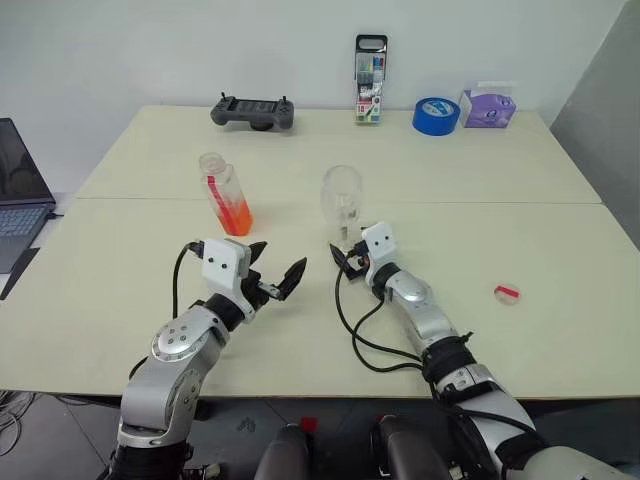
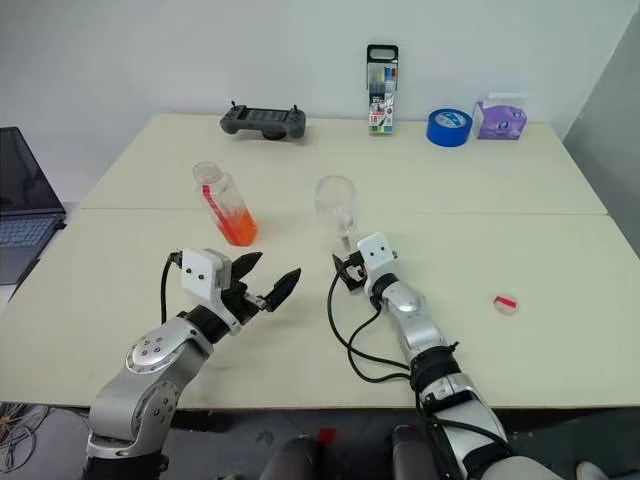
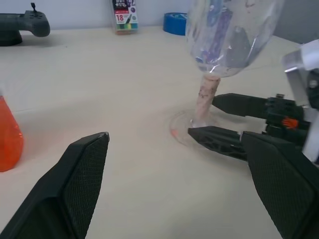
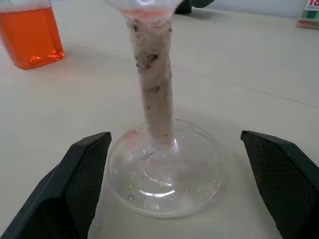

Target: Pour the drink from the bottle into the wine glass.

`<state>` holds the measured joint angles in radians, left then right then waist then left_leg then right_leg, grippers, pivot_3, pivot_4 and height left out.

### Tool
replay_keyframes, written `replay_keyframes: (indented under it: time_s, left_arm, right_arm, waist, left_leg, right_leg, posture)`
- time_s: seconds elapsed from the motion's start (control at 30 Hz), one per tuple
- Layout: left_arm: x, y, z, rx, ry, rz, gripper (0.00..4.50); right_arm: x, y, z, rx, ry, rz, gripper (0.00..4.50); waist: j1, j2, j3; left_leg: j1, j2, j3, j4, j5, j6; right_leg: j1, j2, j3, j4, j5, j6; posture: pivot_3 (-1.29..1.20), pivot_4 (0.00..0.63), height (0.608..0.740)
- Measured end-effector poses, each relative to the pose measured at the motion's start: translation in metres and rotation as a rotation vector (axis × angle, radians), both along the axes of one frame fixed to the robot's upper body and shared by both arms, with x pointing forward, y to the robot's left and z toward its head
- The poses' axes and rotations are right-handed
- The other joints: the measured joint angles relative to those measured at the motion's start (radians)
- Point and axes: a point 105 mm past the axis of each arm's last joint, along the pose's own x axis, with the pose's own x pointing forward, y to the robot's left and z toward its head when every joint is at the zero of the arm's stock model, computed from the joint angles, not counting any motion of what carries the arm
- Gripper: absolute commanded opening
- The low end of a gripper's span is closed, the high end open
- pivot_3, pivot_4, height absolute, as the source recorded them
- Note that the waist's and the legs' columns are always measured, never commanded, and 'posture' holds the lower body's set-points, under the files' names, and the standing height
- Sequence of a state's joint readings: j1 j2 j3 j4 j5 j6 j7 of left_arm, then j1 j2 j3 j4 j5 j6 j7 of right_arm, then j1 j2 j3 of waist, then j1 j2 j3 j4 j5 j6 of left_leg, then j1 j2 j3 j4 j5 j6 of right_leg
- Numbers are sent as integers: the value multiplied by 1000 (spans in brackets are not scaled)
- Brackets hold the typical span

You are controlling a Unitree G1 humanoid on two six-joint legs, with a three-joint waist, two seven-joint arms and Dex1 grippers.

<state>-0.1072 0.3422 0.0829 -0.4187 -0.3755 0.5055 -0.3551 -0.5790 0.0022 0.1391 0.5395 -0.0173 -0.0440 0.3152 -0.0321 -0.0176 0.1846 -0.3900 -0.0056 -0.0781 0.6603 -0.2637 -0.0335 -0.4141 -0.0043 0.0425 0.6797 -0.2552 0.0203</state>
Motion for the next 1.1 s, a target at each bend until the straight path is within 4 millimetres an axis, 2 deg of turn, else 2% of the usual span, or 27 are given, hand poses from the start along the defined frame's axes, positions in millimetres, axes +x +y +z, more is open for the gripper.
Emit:
replay_keyframes:
  time_s: [0.17,0.3,0.43,0.5,0.53,0.6,0.67,0.77,0.87,0.93,1.1]
  left_arm:
    - [12,9,3,-28,-19,89,4500]
    - [15,30,0,-9,-30,184,4500]
    - [21,50,-3,42,-33,280,4500]
    - [23,51,-3,37,-37,293,4500]
    - [25,49,-1,31,-45,290,4500]
    - [29,44,7,26,-71,272,4500]
    - [34,43,16,20,-99,273,4500]
    - [42,52,28,15,-129,298,4500]
    - [51,63,43,1,-163,338,4500]
    - [57,67,46,-3,-168,352,4500]
    - [68,74,36,-14,-127,384,4500]
  right_arm:
    - [-26,-13,9,-55,-14,56,4439]
    - [-51,-39,18,-108,10,86,4439]
    - [-83,-65,35,-198,36,170,4439]
    - [-94,-75,53,-213,70,231,4439]
    - [-94,-83,74,-246,78,271,4439]
    - [-93,-97,136,-291,-41,270,4439]
    - [-101,-97,179,-339,-149,293,4439]
    - [-111,-82,200,-325,-132,421,4439]
    - [-110,-69,217,-266,-117,495,4439]
    - [-108,-63,223,-241,-117,522,4439]
    - [-100,-49,213,-226,-69,563,4439]
  waist:
    - [1,0,0]
    - [2,0,0]
    - [3,0,0]
    - [4,-1,1]
    - [3,0,5]
    - [3,1,6]
    - [4,-2,4]
    - [2,-4,4]
    - [2,-4,4]
    - [3,-4,4]
    - [4,-4,4]
  left_leg:
    - [0,0,-1,0,0,0]
    - [-1,0,-2,0,0,0]
    - [-1,-1,-2,0,0,0]
    - [-1,-1,-2,2,0,0]
    - [-1,-2,-1,2,0,0]
    - [0,-2,0,2,0,0]
    - [0,-1,-2,-1,0,1]
    - [0,0,-2,-1,-1,1]
    - [0,0,-2,-1,-1,1]
    - [0,0,-2,0,-1,1]
    - [-3,-2,-1,2,-1,1]
  right_leg:
    - [0,0,0,0,0,0]
    - [0,-1,0,0,0,0]
    - [1,-2,-2,-2,-3,5]
    - [2,-2,-3,-2,-3,5]
    - [2,-2,-2,-2,-3,5]
    - [3,-2,-2,-3,-3,5]
    - [5,0,-5,-7,-3,5]
    - [4,1,-5,-6,0,0]
    - [3,0,-5,-4,0,0]
    - [4,0,-5,-4,0,0]
    - [2,-5,-4,-6,0,1]
  posture:
    - [0,150,740]
    - [0,150,740]
    - [0,150,740]
    - [0,150,740]
    - [0,150,740]
    - [0,150,740]
    - [0,150,740]
    - [0,150,740]
    - [0,150,740]
    - [0,150,740]
    - [0,150,740]
